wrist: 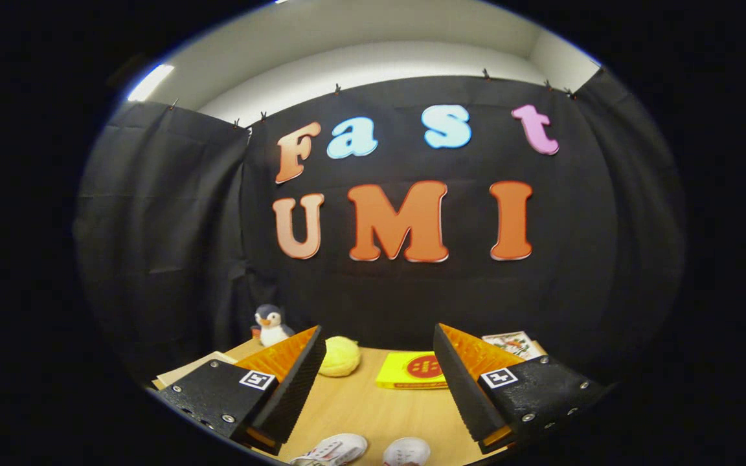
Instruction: Open the storage box then place both shoes into the box .Put the left shoe in first, then the right shoe, with the right side of both shoes facing outward in a uniform manner.
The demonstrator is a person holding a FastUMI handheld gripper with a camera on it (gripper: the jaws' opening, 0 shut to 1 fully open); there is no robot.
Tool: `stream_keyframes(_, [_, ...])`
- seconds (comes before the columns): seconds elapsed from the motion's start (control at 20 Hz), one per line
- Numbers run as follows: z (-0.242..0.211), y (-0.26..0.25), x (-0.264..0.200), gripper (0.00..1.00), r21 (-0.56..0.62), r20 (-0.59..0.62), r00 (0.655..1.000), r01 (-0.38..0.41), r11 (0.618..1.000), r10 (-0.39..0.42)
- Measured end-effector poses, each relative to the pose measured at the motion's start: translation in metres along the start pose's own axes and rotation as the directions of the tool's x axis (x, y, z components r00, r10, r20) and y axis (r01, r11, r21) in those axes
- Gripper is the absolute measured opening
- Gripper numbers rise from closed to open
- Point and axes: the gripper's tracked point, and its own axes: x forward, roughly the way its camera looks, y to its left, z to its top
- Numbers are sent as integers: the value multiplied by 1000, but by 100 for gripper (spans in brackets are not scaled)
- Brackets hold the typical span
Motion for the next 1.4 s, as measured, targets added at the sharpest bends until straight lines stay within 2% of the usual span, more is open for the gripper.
stream_keyframes(0.15, [-40, 35, 12, 99, 75, -136, 985, -96, 993, 105])
stream_keyframes(0.3, [-79, 72, 18, 99, 161, -258, 942, -175, 971, 212])
stream_keyframes(0.45, [-119, 110, 18, 98, 270, -368, 873, -230, 935, 321])
stream_keyframes(0.6, [-155, 144, 11, 98, 378, -456, 788, -249, 892, 414])
stream_keyframes(0.9, [-228, 192, 6, 97, 553, -572, 603, -216, 804, 556])
stream_keyframes(1.05, [-255, 211, 0, 97, 617, -594, 528, -184, 765, 607])
stream_keyframes(1.2, [-268, 226, -2, 97, 703, -562, 483, -149, 695, 672])
stream_keyframes(1.25, [-273, 231, 2, 97, 726, -554, 477, -125, 677, 682])
stream_keyframes(1.4, [-273, 245, 3, 97, 809, -501, 457, -53, 585, 735])
